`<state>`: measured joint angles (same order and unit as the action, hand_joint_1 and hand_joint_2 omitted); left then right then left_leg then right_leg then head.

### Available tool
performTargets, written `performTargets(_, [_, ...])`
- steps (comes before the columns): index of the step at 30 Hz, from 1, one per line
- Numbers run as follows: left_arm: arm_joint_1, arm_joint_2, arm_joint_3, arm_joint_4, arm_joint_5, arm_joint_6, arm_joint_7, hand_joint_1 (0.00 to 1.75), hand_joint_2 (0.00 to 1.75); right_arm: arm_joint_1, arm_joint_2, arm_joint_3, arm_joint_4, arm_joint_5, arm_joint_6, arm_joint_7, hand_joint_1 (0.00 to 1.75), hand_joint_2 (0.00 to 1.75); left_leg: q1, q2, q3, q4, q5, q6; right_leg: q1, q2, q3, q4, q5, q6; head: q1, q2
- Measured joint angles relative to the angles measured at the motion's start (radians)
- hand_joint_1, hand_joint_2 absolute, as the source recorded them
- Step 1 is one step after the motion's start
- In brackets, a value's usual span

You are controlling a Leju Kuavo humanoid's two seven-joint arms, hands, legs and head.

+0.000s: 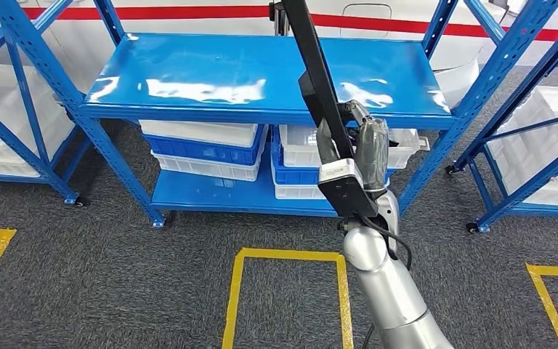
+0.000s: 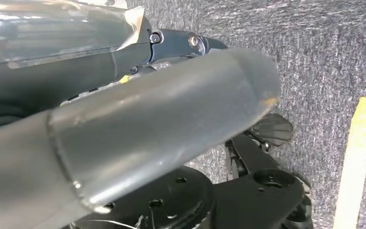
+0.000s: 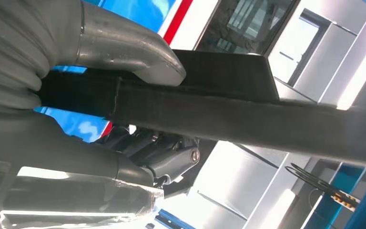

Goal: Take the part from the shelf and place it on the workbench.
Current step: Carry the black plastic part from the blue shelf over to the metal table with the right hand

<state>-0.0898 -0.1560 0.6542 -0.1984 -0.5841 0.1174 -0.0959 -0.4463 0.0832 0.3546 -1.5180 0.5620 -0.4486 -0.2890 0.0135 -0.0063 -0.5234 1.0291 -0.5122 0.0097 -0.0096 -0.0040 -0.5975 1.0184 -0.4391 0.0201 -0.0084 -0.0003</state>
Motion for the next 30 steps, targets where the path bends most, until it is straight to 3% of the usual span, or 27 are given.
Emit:
performTargets(2, [0.000, 0.000, 0.000, 0.000, -0.007, -0.003, 0.002, 0.00, 0.00, 0.009, 0.000, -0.008, 0.001, -0.001, 0.000, 0.000, 1.75, 1.75, -0.003, 0.004, -0.009, -0.009, 0.013, 0.016, 0.000, 0.000, -0.006, 0.002, 0.008, 0.016, 0.000, 0.000])
performTargets(3, [-0.001, 0.000, 0.000, 0.000, -0.010, -0.004, 0.003, 0.00, 0.00, 0.014, 0.000, -0.012, 0.001, -0.002, 0.000, 0.000, 1.75, 1.75, -0.003, 0.007, -0.017, -0.013, 0.024, 0.027, 0.000, 0.001, -0.016, 0.013, -0.004, 0.018, 0.001, 0.000])
performTargets(5, [-0.003, -0.001, -0.001, 0.000, -0.020, -0.008, 0.006, 0.00, 0.00, 0.023, -0.001, -0.022, 0.001, -0.002, -0.001, -0.001, 1.75, 1.75, -0.002, 0.012, -0.040, -0.019, 0.050, 0.044, 0.001, 0.002, -0.047, 0.086, -0.072, 0.009, 0.004, 0.000])
performTargets(7, [-0.004, -0.001, -0.001, 0.000, -0.028, -0.011, 0.008, 0.00, 0.00, 0.034, -0.002, -0.030, 0.001, 0.000, 0.000, -0.001, 1.75, 1.75, -0.004, 0.014, -0.069, -0.019, 0.073, 0.049, 0.000, 0.002, -0.080, 0.209, -0.149, 0.002, 0.007, 0.000])
performTargets(8, [-0.004, -0.001, -0.001, 0.000, -0.032, -0.012, 0.009, 0.00, 0.00, 0.041, -0.002, -0.032, 0.001, 0.000, 0.001, -0.002, 1.75, 1.75, -0.005, 0.015, -0.085, -0.018, 0.085, 0.048, -0.001, 0.002, -0.085, 0.257, -0.163, 0.007, 0.007, 0.000])
performTargets(9, [-0.004, -0.001, -0.002, 0.000, -0.036, -0.012, 0.009, 0.00, 0.00, 0.049, -0.001, -0.035, 0.001, 0.001, 0.002, -0.002, 1.75, 1.75, -0.005, 0.015, -0.101, -0.018, 0.097, 0.047, -0.001, 0.002, -0.077, 0.278, -0.159, 0.016, 0.007, 0.000])
performTargets(10, [-0.004, -0.001, -0.002, 0.000, -0.039, -0.012, 0.010, 0.00, 0.00, 0.056, -0.001, -0.037, 0.001, 0.001, 0.004, -0.002, 1.75, 1.75, -0.005, 0.016, -0.117, -0.018, 0.110, 0.045, -0.001, 0.002, -0.052, 0.265, -0.139, 0.027, 0.008, 0.000])
performTargets(12, [-0.004, -0.001, -0.002, 0.000, -0.047, -0.012, 0.009, 0.00, 0.00, 0.062, -0.001, -0.045, 0.001, 0.000, 0.011, -0.002, 1.75, 1.75, -0.006, 0.016, -0.145, -0.017, 0.135, 0.038, 0.000, 0.002, 0.044, 0.145, -0.103, 0.037, 0.008, 0.000])
performTargets(14, [-0.006, 0.000, -0.004, 0.000, -0.057, -0.011, 0.009, 0.00, 0.00, 0.062, -0.001, -0.053, 0.000, -0.002, 0.019, -0.002, 1.75, 1.75, -0.009, 0.016, -0.161, -0.017, 0.159, 0.028, 0.006, 0.003, 0.134, 0.002, -0.110, 0.026, 0.007, 0.000])
performTargets(15, [-0.006, 0.000, -0.006, 0.000, -0.064, -0.011, 0.009, 0.00, 0.00, 0.061, -0.001, -0.059, 0.000, -0.004, 0.023, -0.002, 1.75, 1.75, -0.011, 0.015, -0.164, -0.020, 0.170, 0.023, 0.009, 0.004, 0.154, -0.038, -0.118, 0.018, 0.006, 0.000])
performTargets(17, [-0.006, 0.001, -0.011, -0.001, -0.076, -0.011, 0.010, 0.00, 0.00, 0.063, -0.002, -0.070, 0.000, -0.014, 0.028, -0.004, 1.75, 1.75, -0.009, 0.015, -0.168, -0.025, 0.185, 0.014, 0.004, 0.004, 0.144, -0.049, -0.109, 0.002, 0.001, 0.000])
performTargets(18, [-0.006, 0.003, -0.014, -0.001, -0.082, -0.011, 0.011, 0.00, 0.00, 0.064, -0.002, -0.075, 0.001, -0.019, 0.032, -0.006, 1.75, 1.75, -0.006, 0.014, -0.174, -0.018, 0.172, 0.009, -0.001, 0.002, 0.137, -0.048, -0.100, -0.007, 0.000, 0.000])
performTargets(19, [-0.005, 0.003, -0.016, 0.000, -0.086, -0.011, 0.012, 0.00, 0.00, 0.066, -0.003, -0.079, 0.001, -0.024, 0.035, -0.009, 1.75, 1.75, -0.003, 0.013, -0.182, 0.004, 0.137, 0.003, -0.005, 0.000, 0.128, -0.049, -0.088, -0.018, -0.002, 0.000])
performTargets(20, [-0.006, 0.004, -0.020, 0.000, -0.092, -0.011, 0.013, 0.00, 0.00, 0.066, -0.003, -0.082, 0.002, -0.030, 0.037, -0.013, 1.75, 1.75, 0.000, 0.012, -0.194, 0.047, 0.082, -0.003, -0.009, -0.001, 0.119, -0.048, -0.075, -0.027, -0.004, 0.000])
performTargets(22, [-0.008, 0.005, -0.029, 0.000, -0.113, -0.010, 0.015, 0.00, 0.00, 0.068, -0.003, -0.085, 0.005, -0.047, 0.042, -0.027, 1.75, 1.75, 0.001, 0.009, -0.220, 0.178, -0.027, -0.013, -0.008, -0.001, 0.096, -0.046, -0.051, -0.034, -0.005, 0.000])
performTargets(23, [-0.010, 0.005, -0.035, 0.000, -0.125, -0.010, 0.016, 0.00, 0.00, 0.070, -0.004, -0.087, 0.008, -0.057, 0.046, -0.036, 1.75, 1.75, 0.003, 0.008, -0.226, 0.239, -0.049, -0.017, -0.008, -0.001, 0.083, -0.043, -0.040, -0.032, -0.005, 0.000])
performTargets(24, [-0.013, 0.005, -0.041, 0.000, -0.135, -0.010, 0.016, 0.00, 0.00, 0.071, -0.006, -0.088, 0.012, -0.067, 0.050, -0.044, 1.75, 1.75, 0.005, 0.008, -0.222, 0.275, -0.045, -0.020, -0.008, -0.001, 0.068, -0.040, -0.031, -0.029, -0.005, 0.000])
performTargets(25, [-0.014, 0.005, -0.046, 0.000, -0.141, -0.009, 0.015, 0.00, 0.00, 0.072, -0.007, -0.090, 0.018, -0.074, 0.053, -0.050, 1.75, 1.75, 0.008, 0.008, -0.200, 0.277, -0.024, -0.022, -0.008, -0.001, 0.053, -0.034, -0.024, -0.025, -0.005, 0.000])
performTargets(27, [-0.018, 0.004, -0.054, 0.000, -0.148, -0.007, 0.009, 0.00, 0.00, 0.069, -0.010, -0.091, 0.029, -0.084, 0.059, -0.059, 1.75, 1.75, 0.015, 0.007, -0.112, 0.180, 0.017, -0.024, -0.010, -0.001, 0.026, -0.018, -0.014, -0.018, -0.006, 0.000])
performTargets(29, [-0.024, 0.003, -0.057, 0.000, -0.149, -0.007, 0.002, 0.00, 0.00, 0.062, -0.011, -0.090, 0.038, -0.090, 0.064, -0.065, 1.75, 1.75, 0.014, 0.003, -0.031, 0.060, 0.015, -0.021, -0.007, -0.001, 0.006, -0.002, -0.006, -0.007, -0.005, 0.000])
performTargets(30, [-0.026, 0.002, -0.057, 0.000, -0.148, -0.007, -0.001, 0.00, 0.00, 0.057, -0.011, -0.088, 0.043, -0.091, 0.068, -0.068, 1.75, 1.75, 0.011, 0.000, -0.015, 0.029, 0.007, -0.019, -0.005, -0.002, -0.002, 0.003, 0.000, 0.002, -0.004, 0.000])
